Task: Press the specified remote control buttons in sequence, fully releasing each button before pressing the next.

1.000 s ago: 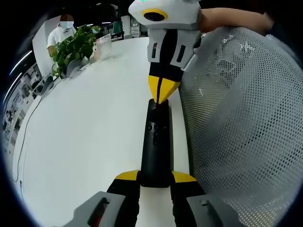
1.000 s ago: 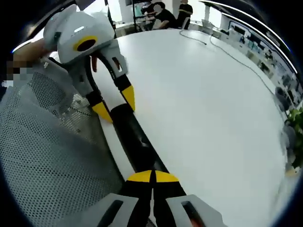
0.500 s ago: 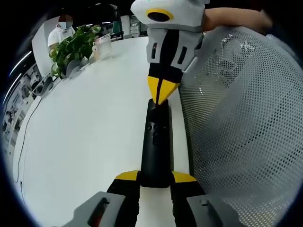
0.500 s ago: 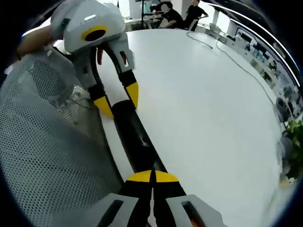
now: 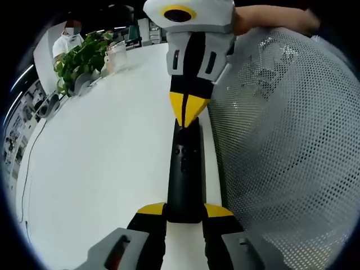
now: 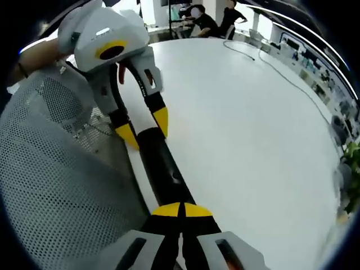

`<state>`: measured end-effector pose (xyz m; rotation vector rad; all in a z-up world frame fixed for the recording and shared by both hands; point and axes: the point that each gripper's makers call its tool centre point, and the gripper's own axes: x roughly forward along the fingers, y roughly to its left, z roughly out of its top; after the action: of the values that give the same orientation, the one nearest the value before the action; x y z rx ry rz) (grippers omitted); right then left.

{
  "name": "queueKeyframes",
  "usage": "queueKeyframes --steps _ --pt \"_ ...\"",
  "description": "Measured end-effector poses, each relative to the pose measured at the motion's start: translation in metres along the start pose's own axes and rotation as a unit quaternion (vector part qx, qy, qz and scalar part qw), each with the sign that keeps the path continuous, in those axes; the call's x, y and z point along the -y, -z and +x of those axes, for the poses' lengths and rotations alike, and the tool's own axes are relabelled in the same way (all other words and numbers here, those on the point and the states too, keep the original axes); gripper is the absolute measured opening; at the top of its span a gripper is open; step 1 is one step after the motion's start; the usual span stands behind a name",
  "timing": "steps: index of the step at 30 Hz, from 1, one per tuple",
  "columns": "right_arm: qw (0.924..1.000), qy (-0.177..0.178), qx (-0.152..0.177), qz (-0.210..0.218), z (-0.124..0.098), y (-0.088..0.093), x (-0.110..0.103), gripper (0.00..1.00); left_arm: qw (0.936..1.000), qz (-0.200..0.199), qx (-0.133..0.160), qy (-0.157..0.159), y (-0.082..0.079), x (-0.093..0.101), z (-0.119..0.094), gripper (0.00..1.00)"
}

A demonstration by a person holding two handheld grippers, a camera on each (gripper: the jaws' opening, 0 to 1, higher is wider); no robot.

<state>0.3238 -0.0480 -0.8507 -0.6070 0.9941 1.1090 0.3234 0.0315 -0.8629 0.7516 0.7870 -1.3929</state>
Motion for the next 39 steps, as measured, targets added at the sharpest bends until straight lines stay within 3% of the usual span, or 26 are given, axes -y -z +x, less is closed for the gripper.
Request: queueKeyframes --steps 8,20,23,26,30,36,39 --pt "0.9996 0.004 -0.008 -0.027 0.0019 0.002 -0.0002 0.0 1.0 -0.004 0.003 0.0 0.0 -0.0006 0.0 0.24" --pt "0.9995 0.009 -0.004 -0.029 0.0021 0.0004 0.0007 0.0 1.0 -0.004 0.003 0.0 -0.0005 -0.0009 0.0 0.25" --pt "0.9976 0.018 -0.013 -0.065 0.0032 0.0008 0.0001 0.0 1.0 -0.001 0.001 -0.001 -0.0007 -0.0009 0.0002 0.25" --pt "0.9976 0.021 -0.015 -0.064 0.0034 0.001 0.001 0.0 1.0 -0.002 0.002 -0.001 -0.001 -0.0008 0.0003 0.25" --pt "0.9995 0.013 -0.007 -0.027 0.0021 0.0008 0.0026 0.0 1.0 -0.003 0.002 -0.001 -0.0012 -0.0006 0.0004 0.25" --pt "0.9988 0.009 -0.017 -0.044 0.0023 0.0003 0.0008 0.0 1.0 -0.004 0.005 -0.001 -0.0014 -0.0004 0.0004 0.25" --pt "0.9984 0.012 -0.006 -0.055 0.003 -0.0046 0.0006 0.0 1.0 -0.004 0.004 -0.001 -0.0012 -0.0003 0.0003 0.25"
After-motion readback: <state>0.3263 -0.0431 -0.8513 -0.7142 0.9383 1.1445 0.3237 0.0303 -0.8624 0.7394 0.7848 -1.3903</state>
